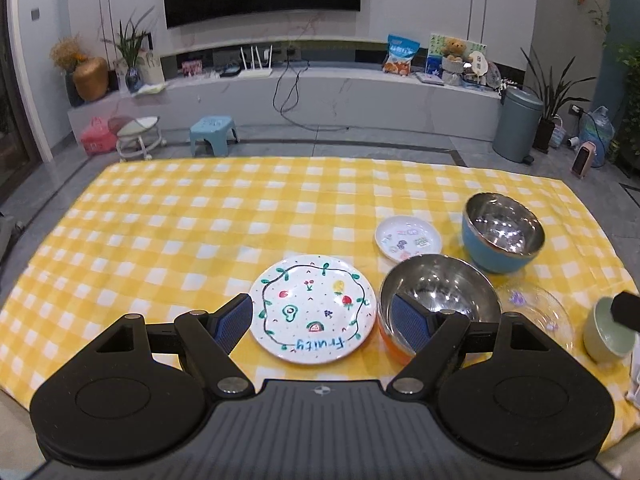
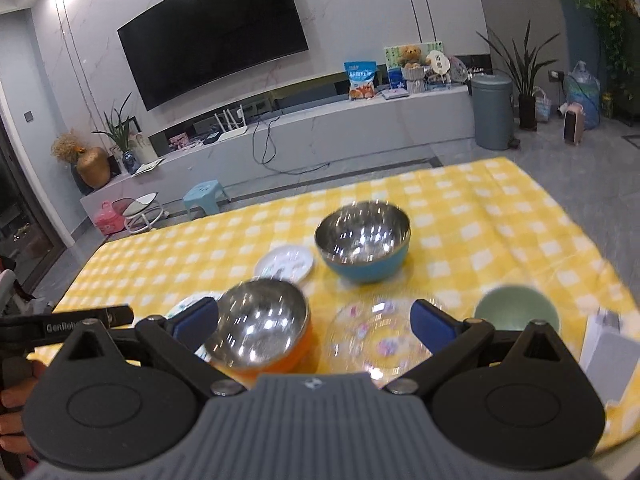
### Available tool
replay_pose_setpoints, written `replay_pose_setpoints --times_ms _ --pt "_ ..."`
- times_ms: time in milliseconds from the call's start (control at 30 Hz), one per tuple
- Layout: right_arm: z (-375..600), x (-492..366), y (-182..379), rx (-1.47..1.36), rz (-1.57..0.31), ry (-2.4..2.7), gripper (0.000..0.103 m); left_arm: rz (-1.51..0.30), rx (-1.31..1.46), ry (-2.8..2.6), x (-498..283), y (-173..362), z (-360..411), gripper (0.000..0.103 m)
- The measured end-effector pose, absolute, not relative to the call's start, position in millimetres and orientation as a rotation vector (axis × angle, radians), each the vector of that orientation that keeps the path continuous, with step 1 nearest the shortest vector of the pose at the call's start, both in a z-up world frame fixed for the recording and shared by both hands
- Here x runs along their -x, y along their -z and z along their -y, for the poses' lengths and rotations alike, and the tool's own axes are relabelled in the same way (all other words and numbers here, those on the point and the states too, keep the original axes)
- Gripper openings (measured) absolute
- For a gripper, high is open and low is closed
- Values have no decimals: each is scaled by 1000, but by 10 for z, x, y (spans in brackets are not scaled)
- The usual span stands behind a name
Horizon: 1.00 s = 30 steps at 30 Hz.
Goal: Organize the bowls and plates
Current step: 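Reach the left tool to the orange steel bowl and grasp its rim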
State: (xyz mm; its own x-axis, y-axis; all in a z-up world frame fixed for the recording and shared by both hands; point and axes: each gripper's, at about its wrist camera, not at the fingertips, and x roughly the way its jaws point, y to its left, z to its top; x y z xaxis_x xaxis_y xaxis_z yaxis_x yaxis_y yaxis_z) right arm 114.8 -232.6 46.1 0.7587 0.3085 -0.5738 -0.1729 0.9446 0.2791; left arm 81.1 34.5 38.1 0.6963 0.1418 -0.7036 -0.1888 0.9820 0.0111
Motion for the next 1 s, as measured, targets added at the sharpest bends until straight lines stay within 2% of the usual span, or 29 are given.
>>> replay_pose_setpoints --times_ms 167,267,367,433,500,667,800,1000 --pt "2232 -1558 -405 -197 -690 -247 100 -816 95 -122 -1101 -240 -382 93" --pt "2138 -1871 -199 -237 -772 -285 100 -872 133 -49 -1277 -72 -393 87" --pt "2032 -2045 45 -244 -825 -319 88 -886 152 -38 -1364 128 -403 87" --pt "1982 -2076 194 -250 -843 -305 70 -905 165 -35 -1420 247 -423 84" --pt "1975 -2091 326 -259 -850 -299 63 -909 182 -21 -1471 339 -445 79" --pt "1909 -2118 523 -241 -890 -310 61 -946 245 25 -1568 453 -462 79" --pt "1850 -2155 641 -239 -923 -311 58 -971 202 36 -1586 533 -392 65" --pt "1791 -2163 755 -247 -968 -333 55 -983 160 -1 -1575 577 -322 58"
